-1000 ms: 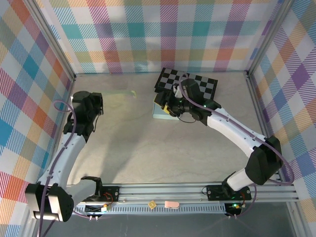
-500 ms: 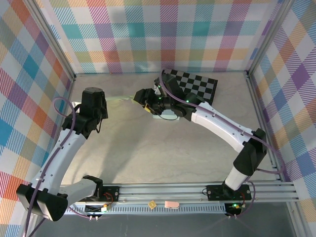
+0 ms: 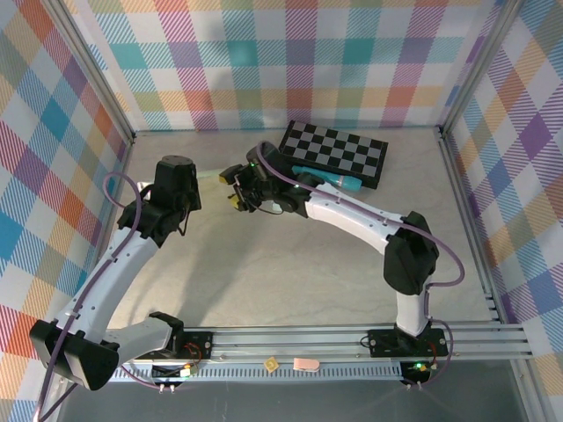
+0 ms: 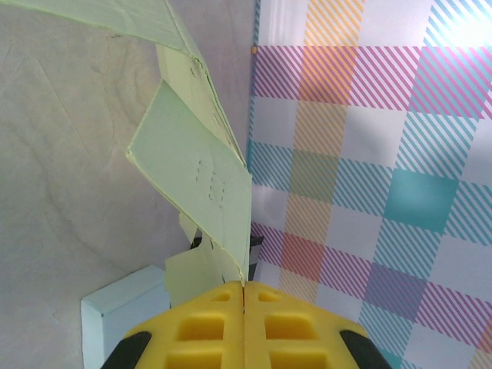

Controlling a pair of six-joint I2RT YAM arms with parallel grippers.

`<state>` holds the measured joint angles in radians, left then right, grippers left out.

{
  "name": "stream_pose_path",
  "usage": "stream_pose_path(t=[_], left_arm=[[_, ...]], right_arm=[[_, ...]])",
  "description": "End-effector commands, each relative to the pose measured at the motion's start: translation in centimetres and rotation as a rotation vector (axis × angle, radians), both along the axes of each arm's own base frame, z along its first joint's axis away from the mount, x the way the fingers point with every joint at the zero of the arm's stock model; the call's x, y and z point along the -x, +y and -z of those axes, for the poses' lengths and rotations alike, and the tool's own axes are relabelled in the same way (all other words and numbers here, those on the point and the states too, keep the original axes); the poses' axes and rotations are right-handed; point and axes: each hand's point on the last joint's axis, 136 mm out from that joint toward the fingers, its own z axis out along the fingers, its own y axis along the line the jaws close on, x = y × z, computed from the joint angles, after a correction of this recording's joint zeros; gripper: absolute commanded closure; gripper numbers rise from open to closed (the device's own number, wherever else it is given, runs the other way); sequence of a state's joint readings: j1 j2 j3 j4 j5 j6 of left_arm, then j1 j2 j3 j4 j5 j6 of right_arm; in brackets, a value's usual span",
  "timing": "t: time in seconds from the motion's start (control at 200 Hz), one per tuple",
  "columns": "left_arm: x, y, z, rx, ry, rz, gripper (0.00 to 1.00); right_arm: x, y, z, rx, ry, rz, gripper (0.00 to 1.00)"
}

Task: Fold the paper box

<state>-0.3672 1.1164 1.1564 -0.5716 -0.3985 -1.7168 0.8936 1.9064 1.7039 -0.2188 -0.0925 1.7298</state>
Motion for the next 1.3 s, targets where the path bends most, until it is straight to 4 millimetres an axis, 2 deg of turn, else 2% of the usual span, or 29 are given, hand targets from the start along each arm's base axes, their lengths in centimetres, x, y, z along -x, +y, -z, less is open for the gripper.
stream_pose_path(t=[0.0, 0.12, 0.25, 0.455, 0.615, 0.72, 0.81, 0.87, 0.89, 0.96, 1.025, 1.135, 1.295], left_arm=[[0.2, -0.6, -0.3, 0.028, -0.019, 0.014, 1.0], [0.5, -0.6, -0.1, 0.03, -0.016, 0.017, 1.0], [0.3, -0.9, 0.1, 0.038, -0.014, 0.024, 1.0], [-0.3, -1.4, -0.3, 0.04, -0.022, 0.045, 1.0], [0.0, -0.8, -0.8, 0.035, -0.038, 0.025, 1.0], [-0.1, -0.8, -1.2, 0.034, -0.055, 0.038, 1.0], [-0.2, -0.9, -1.4, 0.036, -0.06, 0.057, 1.0], [-0.6, -1.3, -1.9, 0.03, -0.085, 0.092, 1.0], [-0.7, -1.3, -2.3, 0.024, -0.096, 0.101, 0.98], [-1.3, -1.4, -4.5, -0.04, -0.158, 0.171, 0.73], [-1.8, -1.8, -7.0, -0.102, -0.199, 0.245, 0.61], [-1.7, -2.3, -12.3, -0.22, -0.291, 0.333, 0.56], [-0.7, -1.2, -17.3, -0.325, -0.394, 0.315, 0.54]], right_arm=[[-1.3, 1.0, -2.7, -0.111, 0.025, 0.076, 0.5], [-1.5, 1.4, -3.2, -0.12, 0.002, 0.062, 0.55], [-1.5, 1.2, -3.8, -0.117, -0.023, 0.067, 0.56], [-2.4, 2.3, -2.0, -0.136, 0.019, 0.083, 0.61], [-3.2, 2.7, -2.0, -0.134, 0.002, 0.082, 0.69], [-3.3, 2.9, -2.0, -0.14, -0.008, 0.071, 0.81], [-3.5, 2.5, -2.2, -0.131, -0.027, 0.068, 1.0], [-3.9, 1.9, -2.8, -0.121, -0.057, 0.069, 1.0], [-3.9, 1.8, -3.1, -0.119, -0.071, 0.066, 1.0], [-4.0, 1.1, -4.3, -0.113, -0.117, 0.065, 1.0], [-4.4, 0.1, -6.1, -0.109, -0.179, 0.068, 1.0], [-4.5, -1.8, -9.3, -0.094, -0.27, 0.072, 1.0], [-4.0, -4.8, -13.1, -0.057, -0.373, 0.093, 1.0]])
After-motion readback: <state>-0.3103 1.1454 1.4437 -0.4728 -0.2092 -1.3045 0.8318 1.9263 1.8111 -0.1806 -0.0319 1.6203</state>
